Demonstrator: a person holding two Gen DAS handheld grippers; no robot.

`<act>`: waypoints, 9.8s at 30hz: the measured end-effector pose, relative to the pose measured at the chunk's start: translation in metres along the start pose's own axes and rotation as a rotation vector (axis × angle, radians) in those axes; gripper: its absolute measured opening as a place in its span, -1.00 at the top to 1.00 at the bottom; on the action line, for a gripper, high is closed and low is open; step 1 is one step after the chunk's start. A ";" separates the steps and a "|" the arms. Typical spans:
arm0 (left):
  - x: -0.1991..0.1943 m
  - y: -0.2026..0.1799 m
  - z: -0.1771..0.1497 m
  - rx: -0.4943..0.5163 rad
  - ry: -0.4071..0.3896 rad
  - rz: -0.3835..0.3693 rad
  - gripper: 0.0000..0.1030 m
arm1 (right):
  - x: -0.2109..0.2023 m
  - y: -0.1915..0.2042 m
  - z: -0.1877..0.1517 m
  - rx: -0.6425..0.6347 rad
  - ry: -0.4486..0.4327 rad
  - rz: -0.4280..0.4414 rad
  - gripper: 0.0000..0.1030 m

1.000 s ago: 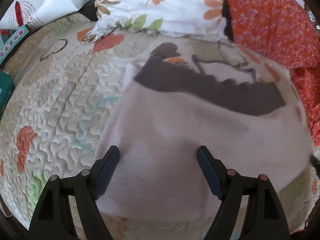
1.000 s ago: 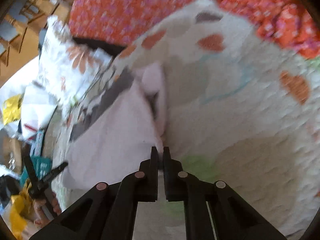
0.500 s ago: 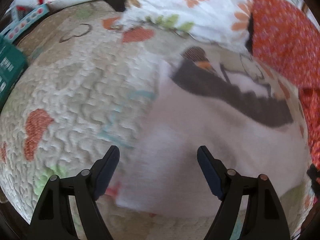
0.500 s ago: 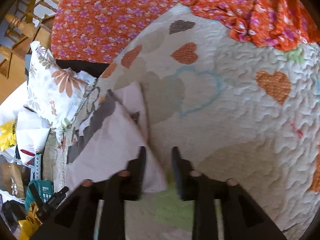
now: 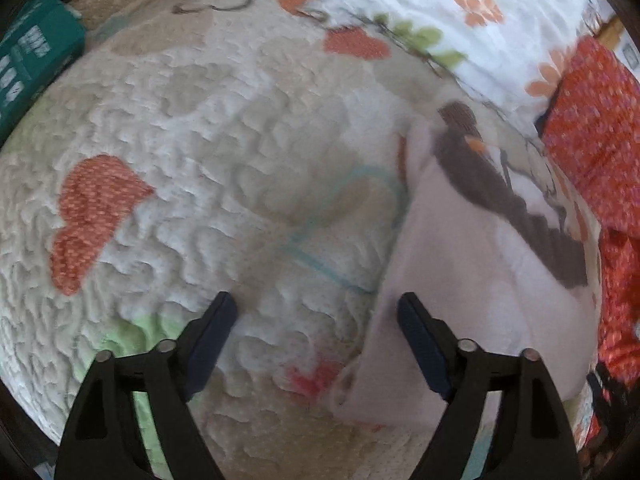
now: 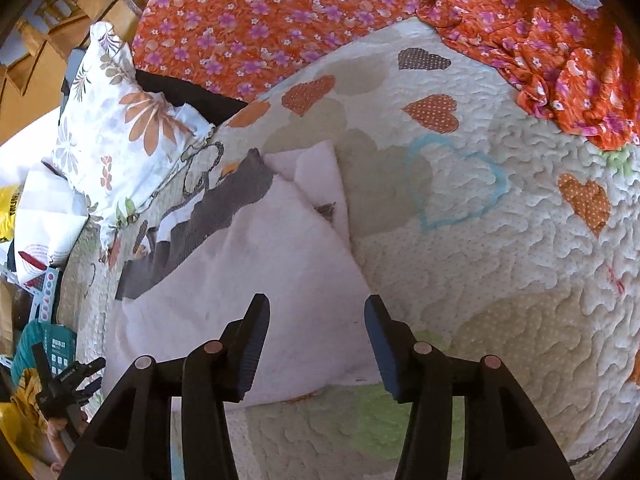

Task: Fold small clothes

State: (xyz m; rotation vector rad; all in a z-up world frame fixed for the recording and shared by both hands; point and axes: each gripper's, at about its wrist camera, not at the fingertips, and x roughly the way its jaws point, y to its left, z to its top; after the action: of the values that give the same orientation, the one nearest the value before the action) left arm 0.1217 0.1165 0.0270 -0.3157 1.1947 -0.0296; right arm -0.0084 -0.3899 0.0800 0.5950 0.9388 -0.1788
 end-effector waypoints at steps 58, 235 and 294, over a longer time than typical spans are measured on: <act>-0.061 0.074 0.016 -0.237 -0.078 -0.106 0.08 | 0.138 0.366 -0.078 -0.664 0.156 -0.178 0.80; -0.180 -0.194 -0.128 0.366 -0.752 -0.088 -1.00 | -0.009 0.037 0.000 -0.167 -0.014 -0.072 -0.07; -0.035 -0.214 -0.133 0.520 -0.204 0.040 -1.00 | -0.013 0.062 -0.035 -0.416 -0.103 -0.279 -0.40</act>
State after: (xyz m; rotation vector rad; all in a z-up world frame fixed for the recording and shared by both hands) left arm 0.0172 -0.1114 0.0697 0.1596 0.9502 -0.2628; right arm -0.0161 -0.3206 0.0995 0.0690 0.9226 -0.2521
